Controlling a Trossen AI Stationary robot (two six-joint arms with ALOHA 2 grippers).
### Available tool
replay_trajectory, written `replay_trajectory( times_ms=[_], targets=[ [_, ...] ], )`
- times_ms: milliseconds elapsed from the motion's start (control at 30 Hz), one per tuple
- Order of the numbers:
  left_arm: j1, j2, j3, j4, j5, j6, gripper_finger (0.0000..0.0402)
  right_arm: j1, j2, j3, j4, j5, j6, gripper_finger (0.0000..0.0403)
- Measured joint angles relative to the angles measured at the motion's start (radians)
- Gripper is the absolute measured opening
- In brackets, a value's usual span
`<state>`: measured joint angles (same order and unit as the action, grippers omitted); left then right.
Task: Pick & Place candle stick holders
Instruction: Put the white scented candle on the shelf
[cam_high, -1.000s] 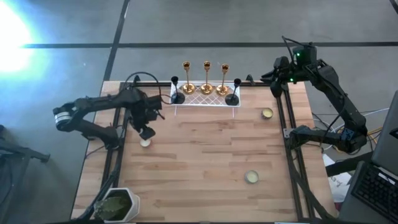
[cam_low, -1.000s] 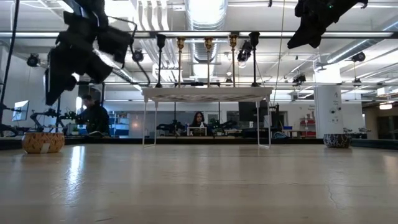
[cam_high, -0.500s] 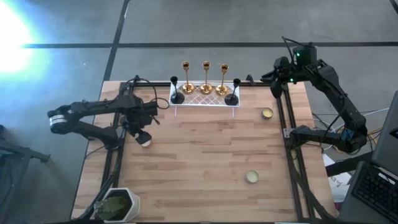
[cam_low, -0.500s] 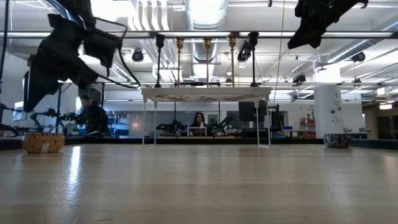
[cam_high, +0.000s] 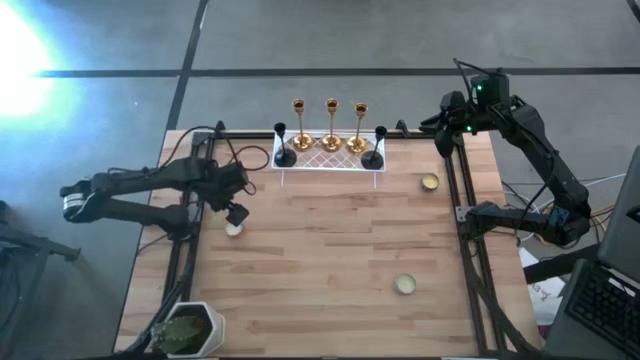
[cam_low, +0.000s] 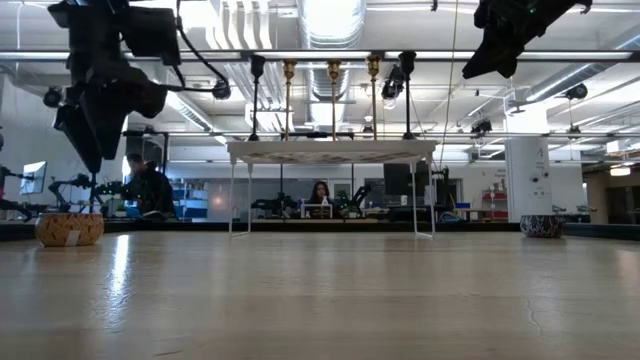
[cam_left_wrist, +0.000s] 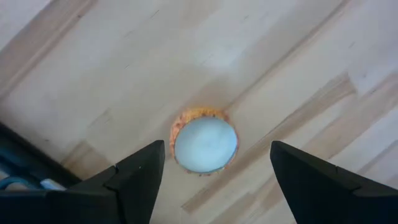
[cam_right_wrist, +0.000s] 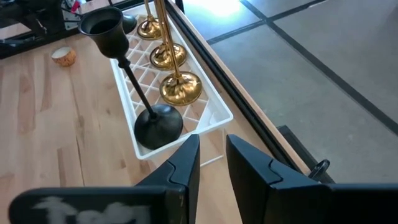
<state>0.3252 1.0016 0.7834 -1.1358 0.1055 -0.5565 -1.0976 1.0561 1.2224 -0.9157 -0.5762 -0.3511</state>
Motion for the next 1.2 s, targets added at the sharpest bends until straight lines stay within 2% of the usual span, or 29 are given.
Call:
replay_trajectory(
  times_ms=[233,367,567,700,1033,1200],
  targets=[
    [-0.003,0.032,-0.016,0.007,0.011,-0.012,0.0301,0.000,0.000,0.000,0.000,0.000,0.000,0.0070],
    [-0.003,0.052,-0.065,0.024,0.006,-0.025,0.0333,0.000,0.000,0.000,0.000,0.000,0.000,0.0077],
    [-0.003,0.071,-0.144,0.090,0.077,-0.038,0.0380,0.000,0.000,0.000,0.000,0.000,0.005,0.0087],
    [-0.005,0.074,-0.176,0.146,0.123,-0.048,0.0381,0.000,0.000,0.000,0.000,0.000,0.010,0.0089],
    [-0.006,0.074,-0.225,0.209,0.121,-0.049,0.0381,0.000,0.000,0.000,0.001,0.000,0.019,0.0072],
    [-0.006,0.074,-0.270,0.298,0.120,-0.047,0.0383,0.000,0.000,0.000,0.007,0.000,0.019,0.0068]
  ],
)
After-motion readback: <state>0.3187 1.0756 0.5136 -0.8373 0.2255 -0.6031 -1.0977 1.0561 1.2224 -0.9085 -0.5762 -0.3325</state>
